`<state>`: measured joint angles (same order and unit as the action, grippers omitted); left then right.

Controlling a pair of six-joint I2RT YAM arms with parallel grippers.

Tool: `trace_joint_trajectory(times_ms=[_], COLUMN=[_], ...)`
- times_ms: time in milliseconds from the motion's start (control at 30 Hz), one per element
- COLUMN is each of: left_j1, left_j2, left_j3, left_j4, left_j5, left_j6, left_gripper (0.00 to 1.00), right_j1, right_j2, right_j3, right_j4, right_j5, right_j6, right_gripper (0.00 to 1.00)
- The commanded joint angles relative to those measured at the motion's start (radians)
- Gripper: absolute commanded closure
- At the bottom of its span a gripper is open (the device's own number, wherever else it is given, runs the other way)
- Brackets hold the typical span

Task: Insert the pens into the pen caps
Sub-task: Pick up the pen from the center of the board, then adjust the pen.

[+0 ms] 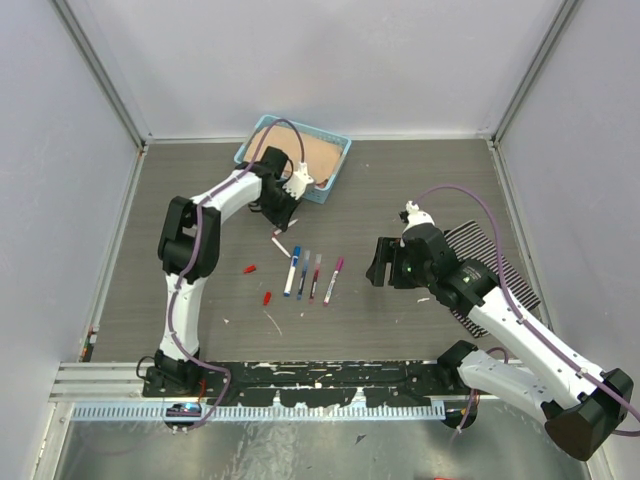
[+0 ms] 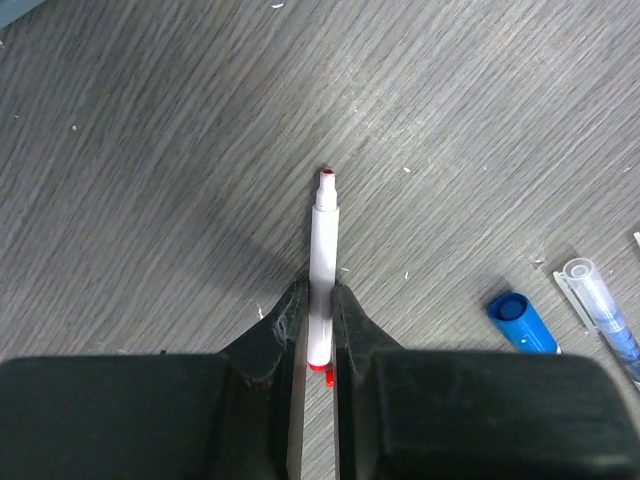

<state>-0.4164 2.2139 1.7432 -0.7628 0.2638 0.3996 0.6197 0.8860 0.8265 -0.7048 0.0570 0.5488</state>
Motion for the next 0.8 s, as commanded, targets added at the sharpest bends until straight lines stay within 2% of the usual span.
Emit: trace_joint_trajectory(times_ms=[0, 200, 400, 500, 667, 767], left_j1=[0.002, 0.002, -0.002, -0.009, -0.035, -0.091], left_j2=[-0.030, -0.162, -0.393, -0.527, -0.745, -0.846], left_j3=[-0.027, -0.051, -0.123, -0.210, -0.472, -0.591], left_j4=[0.029, 0.133, 0.253, 0.350, 0.596, 0.685], left_j5=[0.000, -0.086, -0.130, -0.050, 0.142, 0.142], left_j6=[0.004, -0.086, -0.292, -0.427, -0.697, -0.829], left_gripper=[0.84, 0.91, 0.99, 1.00, 1.00, 1.00], right_j1=[-0.002, -0.003, -0.002, -0.002, -0.002, -0.002], right_j2=[-0.020, -0.068, -0.116, -0.144, -0.163, -0.141], right_j3=[0.029, 0.047, 0.088, 0.100, 0.096, 0.094], right_j4=[0.019, 0.013, 0.054, 0.129, 0.315, 0.409], right_j5=[-0.005, 0.045, 0.105, 0.102, 0.009, -0.039], right_j6=[0.002, 0.015, 0.025, 0.023, 0.029, 0.065], right_gripper=[0.25, 0.25, 0.25, 0.25, 0.24, 0.24])
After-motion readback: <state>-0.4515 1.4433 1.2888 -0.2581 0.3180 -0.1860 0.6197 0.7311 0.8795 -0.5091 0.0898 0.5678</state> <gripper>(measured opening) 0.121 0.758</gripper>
